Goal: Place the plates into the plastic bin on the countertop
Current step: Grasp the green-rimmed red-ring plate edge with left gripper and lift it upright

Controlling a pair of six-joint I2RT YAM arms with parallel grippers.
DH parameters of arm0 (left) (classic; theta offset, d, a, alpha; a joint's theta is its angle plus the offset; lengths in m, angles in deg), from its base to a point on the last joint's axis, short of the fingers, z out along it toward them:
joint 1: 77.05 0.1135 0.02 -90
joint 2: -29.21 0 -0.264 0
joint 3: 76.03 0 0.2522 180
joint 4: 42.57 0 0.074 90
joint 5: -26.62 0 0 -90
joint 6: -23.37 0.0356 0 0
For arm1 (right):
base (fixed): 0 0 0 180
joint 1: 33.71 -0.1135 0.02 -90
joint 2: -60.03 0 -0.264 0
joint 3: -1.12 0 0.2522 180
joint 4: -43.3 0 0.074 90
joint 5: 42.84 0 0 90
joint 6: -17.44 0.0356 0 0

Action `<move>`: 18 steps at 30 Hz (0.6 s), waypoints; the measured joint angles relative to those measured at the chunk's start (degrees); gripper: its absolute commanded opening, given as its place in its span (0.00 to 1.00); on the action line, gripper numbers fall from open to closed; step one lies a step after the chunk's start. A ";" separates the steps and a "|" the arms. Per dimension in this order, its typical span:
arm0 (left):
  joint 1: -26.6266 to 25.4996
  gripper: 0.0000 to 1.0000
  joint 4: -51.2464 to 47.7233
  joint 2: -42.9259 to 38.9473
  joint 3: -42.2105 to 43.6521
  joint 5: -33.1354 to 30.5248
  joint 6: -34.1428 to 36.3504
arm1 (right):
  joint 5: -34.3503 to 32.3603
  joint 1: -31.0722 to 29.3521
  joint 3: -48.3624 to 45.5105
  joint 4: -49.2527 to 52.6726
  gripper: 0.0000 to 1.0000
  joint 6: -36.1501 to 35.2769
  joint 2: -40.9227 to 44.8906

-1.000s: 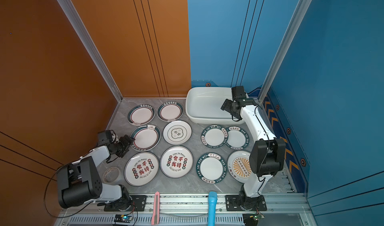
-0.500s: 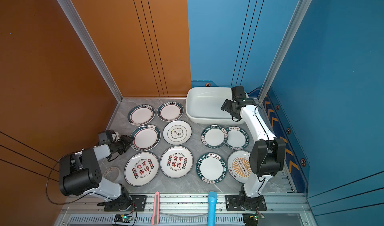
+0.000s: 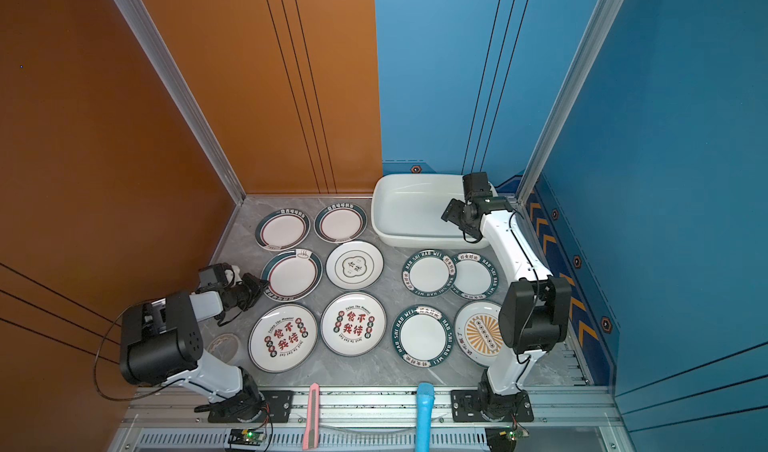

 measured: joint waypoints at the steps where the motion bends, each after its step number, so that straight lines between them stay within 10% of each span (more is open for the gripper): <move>1: 0.00 0.12 0.04 0.00 0.09 0.35 0.13 | 0.09 -0.07 -0.07 0.02 0.85 0.00 0.00; 18: 0.00 0.00 -1.88 -7.04 2.21 2.75 -2.43 | 2.97 -2.05 -0.28 -0.11 0.84 0.90 0.00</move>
